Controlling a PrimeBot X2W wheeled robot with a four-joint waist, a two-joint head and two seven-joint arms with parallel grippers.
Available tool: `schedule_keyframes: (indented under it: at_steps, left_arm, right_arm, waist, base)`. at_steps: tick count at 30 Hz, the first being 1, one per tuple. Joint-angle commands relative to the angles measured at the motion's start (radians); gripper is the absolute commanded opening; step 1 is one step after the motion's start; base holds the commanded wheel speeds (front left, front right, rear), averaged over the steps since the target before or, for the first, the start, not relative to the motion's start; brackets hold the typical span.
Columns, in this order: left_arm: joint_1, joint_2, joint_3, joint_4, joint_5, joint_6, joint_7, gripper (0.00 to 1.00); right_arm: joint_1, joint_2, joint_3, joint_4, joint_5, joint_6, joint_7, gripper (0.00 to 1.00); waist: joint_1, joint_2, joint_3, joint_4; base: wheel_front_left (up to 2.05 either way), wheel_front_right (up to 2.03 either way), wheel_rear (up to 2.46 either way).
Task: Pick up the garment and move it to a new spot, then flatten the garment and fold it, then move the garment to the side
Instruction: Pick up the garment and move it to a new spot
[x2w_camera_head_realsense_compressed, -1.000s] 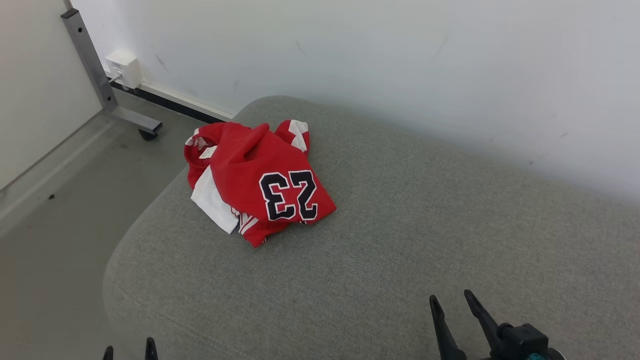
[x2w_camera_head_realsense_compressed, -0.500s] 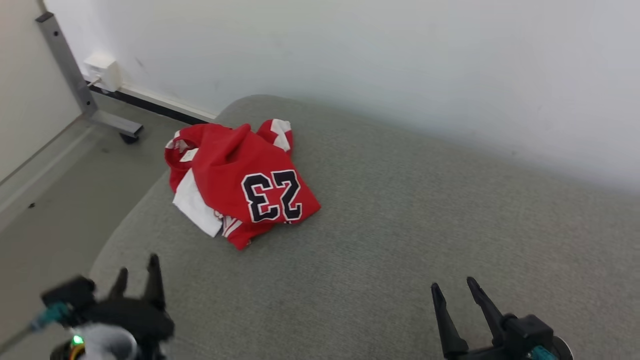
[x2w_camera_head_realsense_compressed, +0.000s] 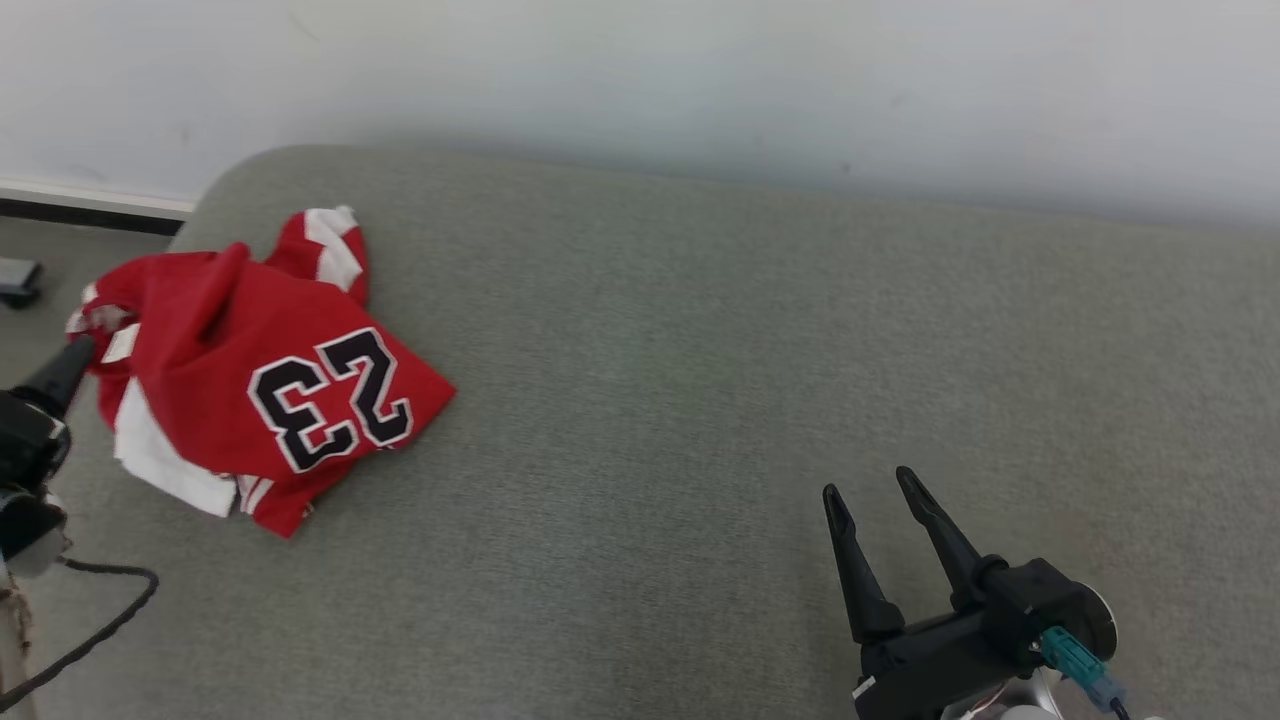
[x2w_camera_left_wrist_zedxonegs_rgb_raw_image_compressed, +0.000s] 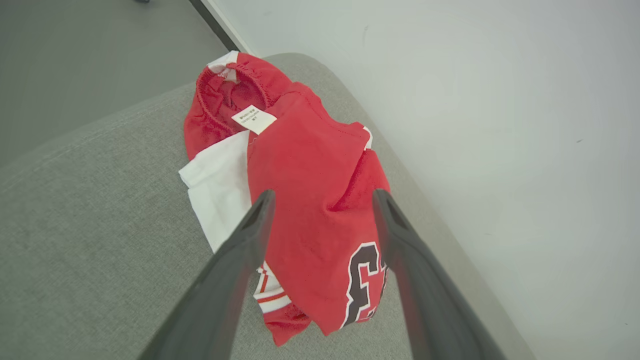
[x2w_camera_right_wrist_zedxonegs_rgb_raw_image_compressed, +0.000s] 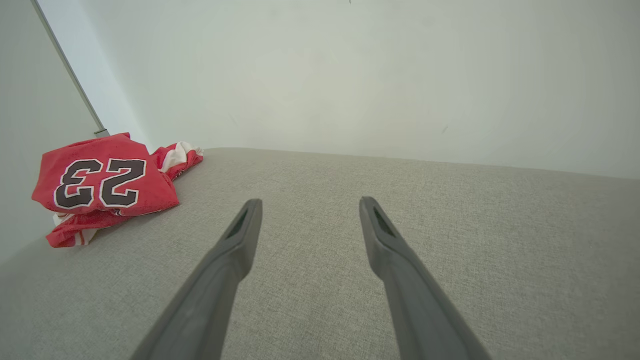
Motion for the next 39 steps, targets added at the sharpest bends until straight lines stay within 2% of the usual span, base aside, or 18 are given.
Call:
schedule_keyframes:
  at_steps: [1, 6, 10, 18, 23, 24, 25, 26, 27, 39]
  left_arm:
    - [-0.015, 0.001, 0.005, -0.03, -0.016, 0.023, 0.031, 1.0]
    - [0.041, 0.06, 0.004, -0.156, -0.009, 0.116, 0.188, 1.0]
    - [0.106, 0.119, -0.026, -0.259, 0.049, 0.178, 0.278, 1.0]
    - [0.23, 0.207, -0.072, -0.347, 0.182, 0.248, 0.323, 1.0]
    - [0.277, 0.185, -0.08, -0.369, 0.176, 0.263, 0.344, 1.0]
    - [0.287, 0.184, -0.085, -0.371, 0.181, 0.262, 0.347, 0.81]
    - [0.291, 0.182, -0.088, -0.375, 0.183, 0.262, 0.348, 0.47]
    - [0.291, 0.18, -0.091, -0.377, 0.181, 0.259, 0.347, 0.17]
    - [0.289, 0.176, -0.092, -0.379, 0.178, 0.256, 0.337, 0.0]
    - [0.207, 0.175, -0.088, -0.442, 0.138, 0.206, 0.282, 0.0]
  right_arm:
    - [-0.02, -0.002, 0.005, 0.0, 0.012, 0.001, -0.009, 1.0]
    - [-0.04, -0.001, 0.021, 0.014, 0.035, 0.001, -0.024, 1.0]
    - [-0.047, -0.001, 0.03, 0.027, 0.051, 0.001, -0.033, 1.0]
    - [-0.055, -0.001, 0.035, 0.043, 0.062, 0.001, -0.041, 1.0]
    - [-0.053, -0.001, 0.039, 0.052, 0.067, 0.001, -0.041, 1.0]
    - [-0.052, -0.001, 0.04, 0.054, 0.069, 0.001, -0.042, 1.0]
    - [-0.052, -0.001, 0.041, 0.054, 0.071, 0.001, -0.042, 1.0]
    - [-0.052, -0.001, 0.043, 0.055, 0.071, 0.001, -0.042, 1.0]
    - [-0.052, -0.001, 0.042, 0.057, 0.07, 0.001, -0.042, 1.0]
    - [-0.018, -0.001, 0.026, 0.072, 0.096, 0.001, -0.042, 1.0]
  waist:
    - [-0.0002, -0.0001, 0.192, -0.207]
    - [-0.0002, -0.0001, 0.226, -0.264]
    - [-0.0002, -0.0001, 0.236, -0.291]
    - [-0.0002, -0.0001, 0.227, -0.303]
    - [-0.0002, -0.0001, 0.212, -0.294]
    - [-0.0002, -0.0001, 0.209, -0.292]
    - [-0.0002, -0.0001, 0.207, -0.291]
    - [-0.0002, -0.0001, 0.204, -0.289]
    - [-0.0002, -0.0001, 0.201, -0.287]
    - [-0.0002, -0.0001, 0.105, -0.233]
  base:
    - [0.0, 0.0, 0.0]
    - [0.0, 0.0, 0.0]
    - [0.0, 0.0, 0.0]
    - [0.0, 0.0, 0.0]
    - [0.0, 0.0, 0.0]
    - [0.0, 0.0, 0.0]
    - [0.0, 0.0, 0.0]
    - [0.0, 0.0, 0.0]
    - [0.0, 0.0, 0.0]
    - [0.0, 0.0, 0.0]
